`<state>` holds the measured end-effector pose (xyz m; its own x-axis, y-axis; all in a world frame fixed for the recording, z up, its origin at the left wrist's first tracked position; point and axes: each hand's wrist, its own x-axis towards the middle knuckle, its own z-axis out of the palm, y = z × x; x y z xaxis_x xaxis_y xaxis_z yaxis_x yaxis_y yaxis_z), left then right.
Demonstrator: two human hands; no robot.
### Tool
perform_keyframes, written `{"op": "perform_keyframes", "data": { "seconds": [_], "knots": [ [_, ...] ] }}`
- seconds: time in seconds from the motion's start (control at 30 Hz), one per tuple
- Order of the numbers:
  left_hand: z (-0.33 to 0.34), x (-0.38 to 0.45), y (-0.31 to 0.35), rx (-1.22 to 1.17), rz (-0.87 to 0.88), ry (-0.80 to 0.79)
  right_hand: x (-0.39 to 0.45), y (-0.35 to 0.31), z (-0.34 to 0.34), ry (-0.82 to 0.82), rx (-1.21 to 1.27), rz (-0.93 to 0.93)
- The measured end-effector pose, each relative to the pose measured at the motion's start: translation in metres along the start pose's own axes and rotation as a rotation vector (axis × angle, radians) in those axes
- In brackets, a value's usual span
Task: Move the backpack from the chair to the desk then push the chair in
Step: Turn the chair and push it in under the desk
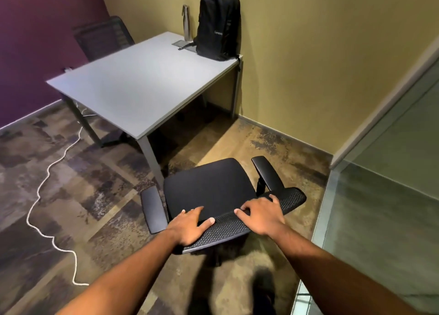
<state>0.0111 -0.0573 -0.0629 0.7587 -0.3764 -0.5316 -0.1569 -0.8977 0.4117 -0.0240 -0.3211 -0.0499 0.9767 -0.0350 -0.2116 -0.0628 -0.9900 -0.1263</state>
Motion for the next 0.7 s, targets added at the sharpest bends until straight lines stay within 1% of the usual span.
{"op": "perform_keyframes", "data": {
  "seconds": [0.07, 0.2, 0.3, 0.37, 0.43, 0.53, 0.63, 0.7],
  "knots": [
    [-0.008, -0.01, -0.013, 0.064, 0.036, 0.036, -0.011, -0.017, 0.002, -0.018, 0.047, -0.055],
    [-0.027, -0.028, -0.035, 0.24, 0.181, 0.055, -0.022, -0.032, -0.008, -0.122, 0.157, -0.172],
    [-0.034, -0.039, -0.045, 0.363, 0.268, 0.067, -0.026, -0.028, -0.019, -0.169, 0.223, -0.214],
    [-0.035, -0.044, -0.048, 0.429, 0.283, 0.076, -0.029, -0.018, -0.024, -0.186, 0.195, -0.213],
    [-0.034, -0.047, -0.052, 0.465, 0.247, 0.115, -0.031, -0.012, -0.025, -0.17, 0.127, -0.202],
    [-0.028, -0.049, -0.052, 0.486, 0.19, 0.208, -0.036, -0.009, -0.014, -0.086, 0.025, -0.179],
    [-0.023, -0.043, -0.046, 0.516, 0.204, 0.228, -0.045, -0.003, 0.001, 0.022, -0.008, -0.165],
    [-0.025, -0.038, -0.043, 0.526, 0.221, 0.219, -0.047, 0.002, 0.003, 0.046, -0.013, -0.152]
  ]
}}
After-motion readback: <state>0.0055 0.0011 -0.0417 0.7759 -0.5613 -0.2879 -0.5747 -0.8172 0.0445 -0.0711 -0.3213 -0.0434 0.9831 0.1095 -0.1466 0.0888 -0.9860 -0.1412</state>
